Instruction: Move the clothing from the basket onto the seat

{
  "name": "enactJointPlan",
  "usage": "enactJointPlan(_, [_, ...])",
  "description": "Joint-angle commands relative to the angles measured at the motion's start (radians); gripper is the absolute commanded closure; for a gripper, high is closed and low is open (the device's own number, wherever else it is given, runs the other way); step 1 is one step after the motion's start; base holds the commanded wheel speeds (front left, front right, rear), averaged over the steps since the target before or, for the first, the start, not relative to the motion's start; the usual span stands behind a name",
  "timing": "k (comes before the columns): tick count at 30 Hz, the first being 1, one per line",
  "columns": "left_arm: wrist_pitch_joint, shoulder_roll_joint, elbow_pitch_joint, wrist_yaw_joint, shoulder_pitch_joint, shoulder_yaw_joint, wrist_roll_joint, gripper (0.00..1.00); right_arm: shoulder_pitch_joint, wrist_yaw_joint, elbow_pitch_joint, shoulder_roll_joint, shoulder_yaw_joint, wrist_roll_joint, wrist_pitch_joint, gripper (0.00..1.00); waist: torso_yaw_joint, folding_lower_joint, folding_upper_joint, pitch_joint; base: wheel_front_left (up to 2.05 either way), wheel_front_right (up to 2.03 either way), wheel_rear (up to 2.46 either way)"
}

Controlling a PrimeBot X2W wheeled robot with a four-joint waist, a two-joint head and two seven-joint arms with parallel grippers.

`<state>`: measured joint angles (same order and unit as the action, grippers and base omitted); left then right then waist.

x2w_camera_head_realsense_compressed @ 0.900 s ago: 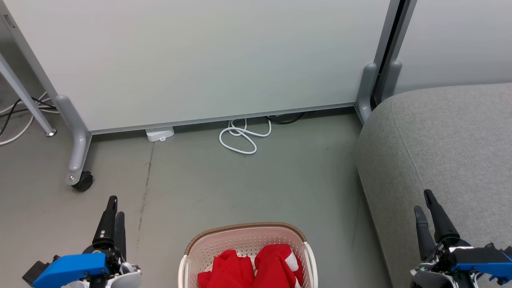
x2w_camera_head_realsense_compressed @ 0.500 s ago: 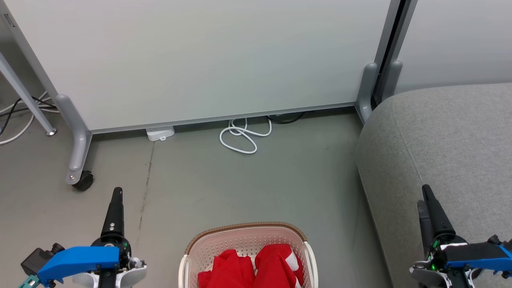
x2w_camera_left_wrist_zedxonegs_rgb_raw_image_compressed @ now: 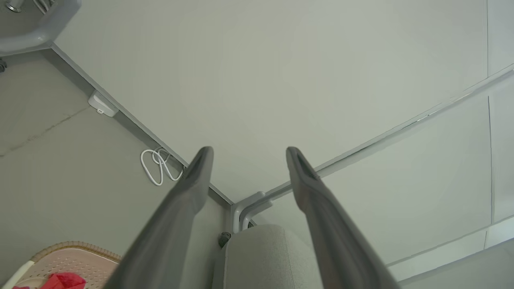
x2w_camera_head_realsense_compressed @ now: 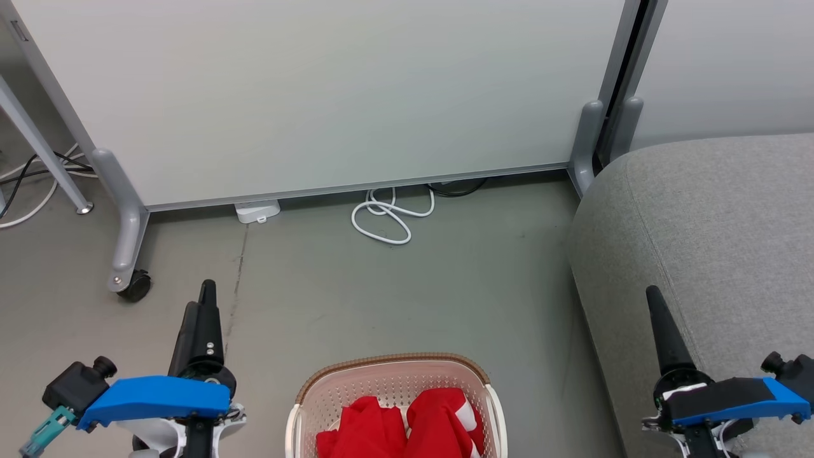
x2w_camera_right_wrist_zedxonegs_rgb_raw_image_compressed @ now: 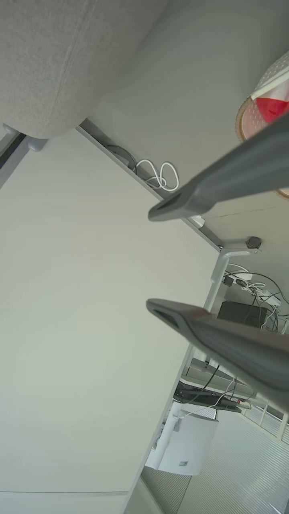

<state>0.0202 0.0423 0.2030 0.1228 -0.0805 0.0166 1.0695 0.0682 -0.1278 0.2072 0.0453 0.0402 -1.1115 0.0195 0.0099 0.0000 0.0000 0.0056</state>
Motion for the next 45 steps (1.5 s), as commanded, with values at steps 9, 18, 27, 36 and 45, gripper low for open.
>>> enactJointPlan(9, [0.039, 0.017, -0.012, -0.028, -0.025, -0.052, -0.212, 0.0, 0.015, -0.002, -0.011, 0.005, -0.03, 0.199, 0.039, 0.0, 0.004, 0.0, 0.0, 0.001, 0.0, 0.0, 0.0])
enactJointPlan(18, [0.069, 0.027, -0.001, -0.053, -0.034, -0.097, -0.339, 0.0, 0.018, -0.003, -0.002, 0.005, -0.046, 0.334, 0.069, 0.0, 0.008, 0.0, 0.0, 0.002, 0.0, 0.0, 0.0])
enactJointPlan(27, [0.097, 0.034, 0.004, -0.071, -0.043, -0.132, -0.446, 0.0, 0.02, -0.003, -0.002, 0.005, -0.061, 0.447, 0.097, 0.0, 0.012, 0.0, 0.0, 0.001, 0.0, 0.0, 0.0])
enactJointPlan(36, [0.122, 0.039, 0.003, -0.083, -0.05, -0.161, -0.545, 0.0, 0.021, -0.003, 0.002, 0.006, -0.072, 0.55, 0.123, 0.0, 0.017, 0.0, 0.0, 0.003, 0.0, 0.0, 0.0])
enactJointPlan(45, [0.145, 0.043, -0.001, -0.092, -0.054, -0.185, -0.637, 0.0, 0.018, -0.003, 0.003, 0.006, -0.084, 0.644, 0.146, 0.0, 0.022, 0.0, 0.0, 0.001, 0.0, 0.0, 0.0])
